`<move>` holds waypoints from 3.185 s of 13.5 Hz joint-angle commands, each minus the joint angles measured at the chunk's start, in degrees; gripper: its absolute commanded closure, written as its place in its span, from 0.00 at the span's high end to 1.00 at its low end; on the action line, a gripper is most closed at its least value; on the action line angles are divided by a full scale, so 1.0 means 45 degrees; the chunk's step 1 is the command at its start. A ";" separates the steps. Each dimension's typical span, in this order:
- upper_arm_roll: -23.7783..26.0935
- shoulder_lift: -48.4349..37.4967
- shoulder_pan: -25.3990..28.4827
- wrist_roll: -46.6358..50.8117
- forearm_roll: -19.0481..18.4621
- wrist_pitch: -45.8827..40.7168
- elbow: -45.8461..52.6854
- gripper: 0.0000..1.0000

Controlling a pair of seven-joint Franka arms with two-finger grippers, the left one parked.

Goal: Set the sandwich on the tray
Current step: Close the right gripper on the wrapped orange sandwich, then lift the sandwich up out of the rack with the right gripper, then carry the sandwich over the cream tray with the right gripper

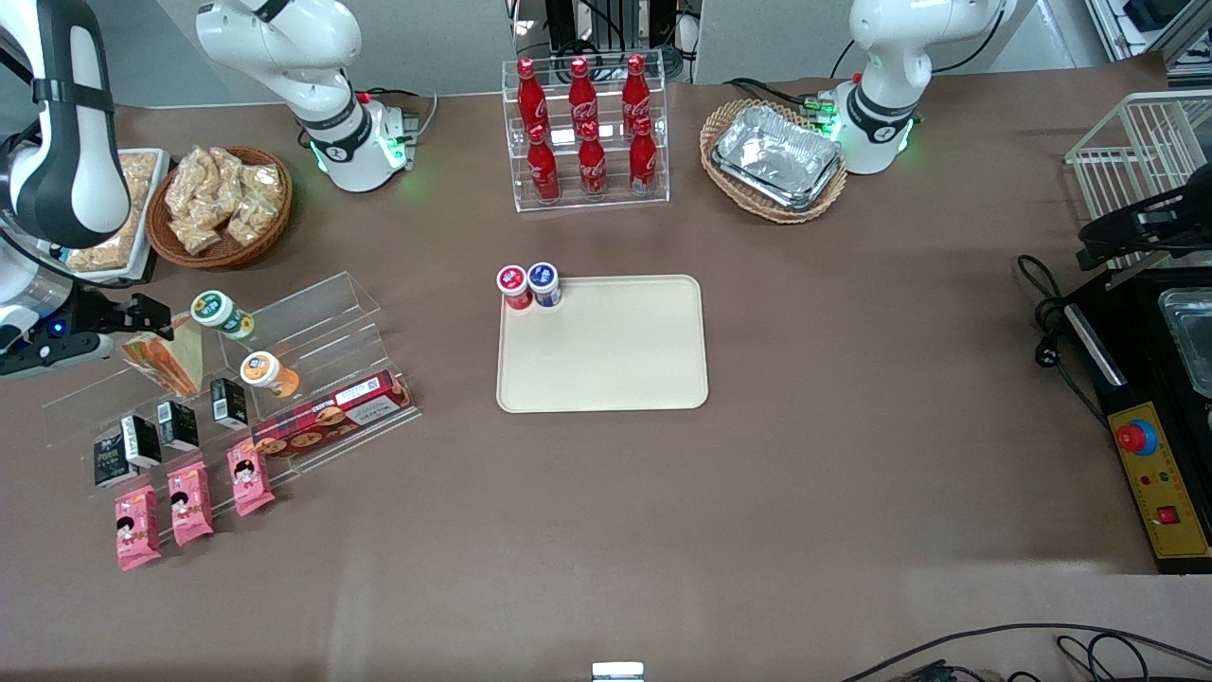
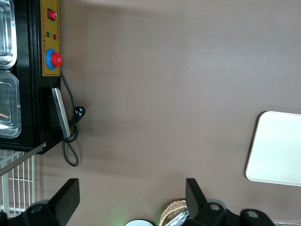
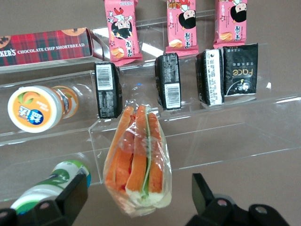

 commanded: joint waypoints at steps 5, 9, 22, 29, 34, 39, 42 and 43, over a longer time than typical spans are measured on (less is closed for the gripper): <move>-0.0076 0.0142 -0.0055 -0.0086 0.0057 0.1273 -0.0711 0.87; -0.0095 0.0142 -0.0055 -0.0066 0.0057 0.1489 -0.0946 0.86; -0.0056 0.0277 0.0042 -0.0242 0.0350 -0.0943 0.1468 0.34; 0.0061 0.1196 0.1758 -0.1992 0.0837 -0.6242 0.6746 0.34; 0.2009 0.1313 0.2210 -0.2586 0.1287 -0.6460 0.7392 0.34; 0.4957 0.1898 0.2230 -0.2840 0.1268 -0.6265 0.7724 0.33; 0.6599 0.3106 0.2269 -0.2742 0.1229 -0.6245 0.8758 0.33; 0.7029 0.3478 0.2424 -0.2761 0.1171 -0.6071 0.8935 0.33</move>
